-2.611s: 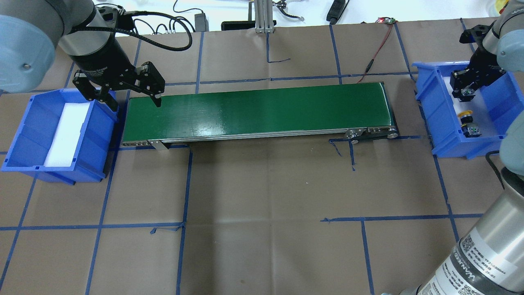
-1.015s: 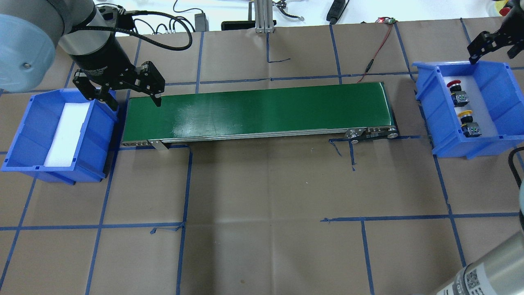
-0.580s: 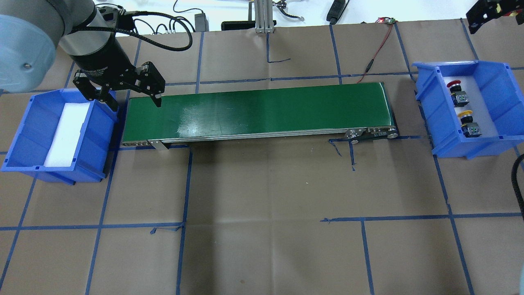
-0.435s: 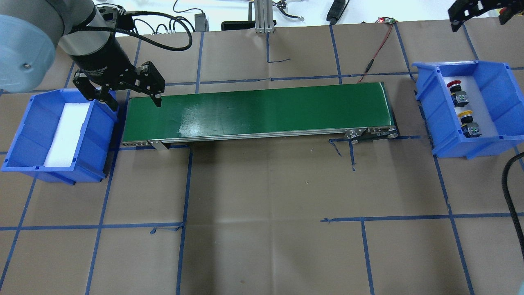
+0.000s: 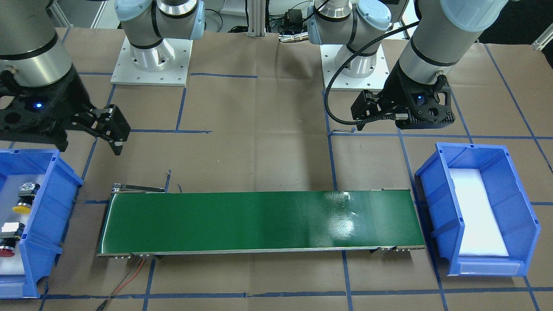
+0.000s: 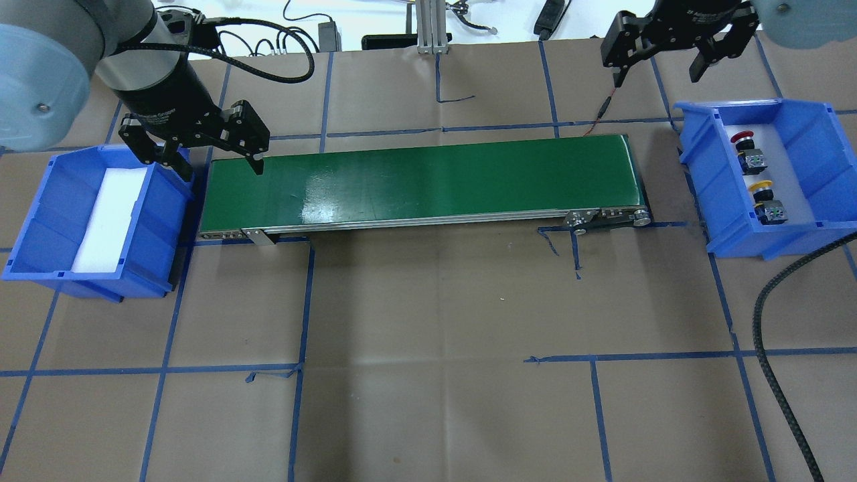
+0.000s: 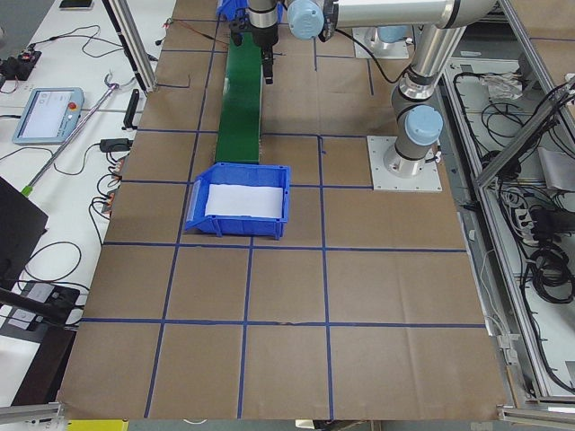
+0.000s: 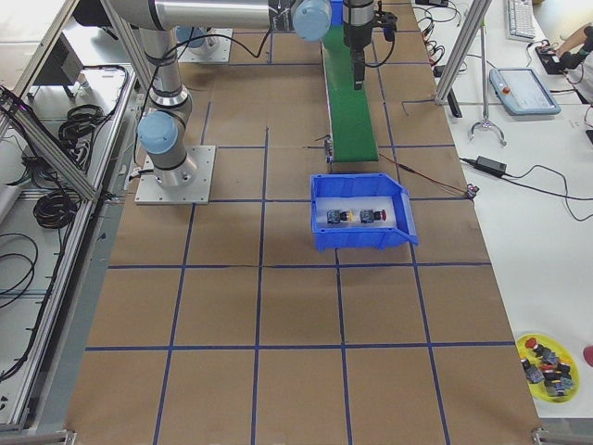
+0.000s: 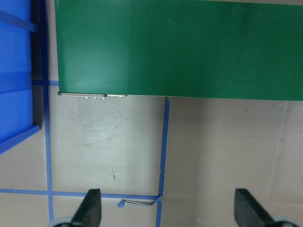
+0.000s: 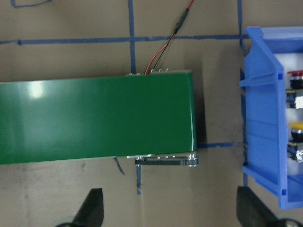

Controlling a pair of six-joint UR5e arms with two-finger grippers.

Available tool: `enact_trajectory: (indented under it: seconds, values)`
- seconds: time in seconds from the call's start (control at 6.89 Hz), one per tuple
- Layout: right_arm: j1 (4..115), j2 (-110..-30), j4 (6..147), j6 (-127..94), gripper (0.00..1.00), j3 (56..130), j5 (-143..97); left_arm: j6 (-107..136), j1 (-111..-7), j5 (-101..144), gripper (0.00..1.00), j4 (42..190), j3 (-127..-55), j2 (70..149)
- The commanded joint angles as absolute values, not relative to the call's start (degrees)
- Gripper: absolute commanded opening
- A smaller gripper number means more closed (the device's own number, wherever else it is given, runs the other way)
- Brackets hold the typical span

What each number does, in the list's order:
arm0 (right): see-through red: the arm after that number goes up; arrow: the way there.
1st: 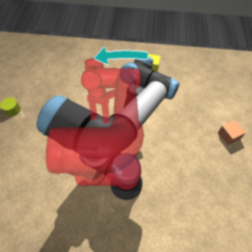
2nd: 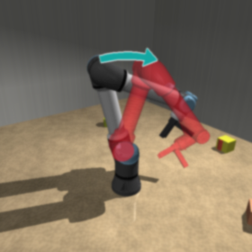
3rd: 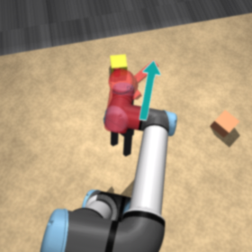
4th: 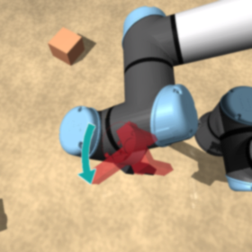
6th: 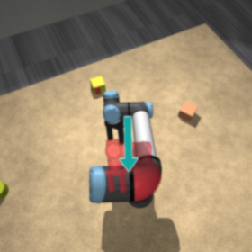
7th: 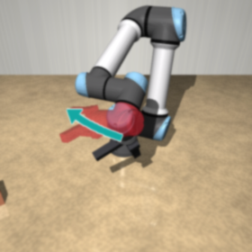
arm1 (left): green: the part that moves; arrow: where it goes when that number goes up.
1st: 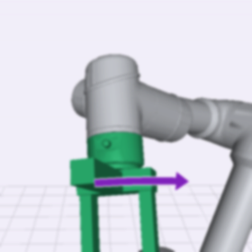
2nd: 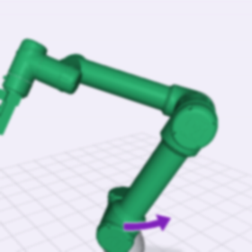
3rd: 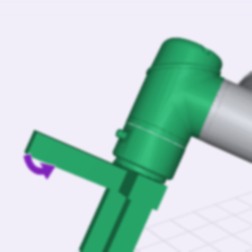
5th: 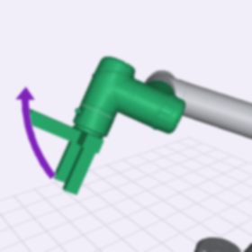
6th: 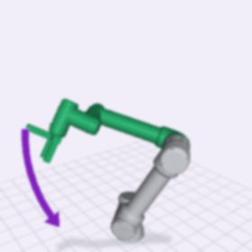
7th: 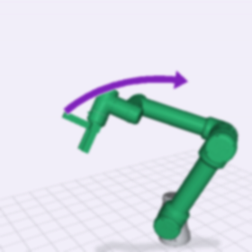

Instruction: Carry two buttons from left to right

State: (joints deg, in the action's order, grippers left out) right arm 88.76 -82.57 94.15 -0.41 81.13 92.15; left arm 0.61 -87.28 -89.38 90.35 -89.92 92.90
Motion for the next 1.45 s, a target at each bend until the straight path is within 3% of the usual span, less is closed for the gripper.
enact_trajectory:
  seconds: [0.0, 0.29, 0.44, 1.31]
  values:
    - [90.1, -89.0, 88.6, -1.8, 1.0, 85.0, 88.9, 0.6, -87.3, -89.4, 1.0, 90.4, -90.0, 92.9]
    - [90.1, -97.5, 92.3, -2.0, 1.0, 95.9, 89.4, 0.6, -87.3, -89.4, 1.0, 90.4, -90.0, 92.9]
    - [90.2, -99.2, 92.6, -2.0, 1.0, 97.7, 89.4, 0.6, -87.3, -89.4, 1.0, 90.4, -90.0, 92.9]
    - [90.2, -98.9, 92.8, -2.0, 1.0, 96.5, 89.1, 0.6, -87.3, -89.4, 1.0, 90.4, -90.0, 92.9]
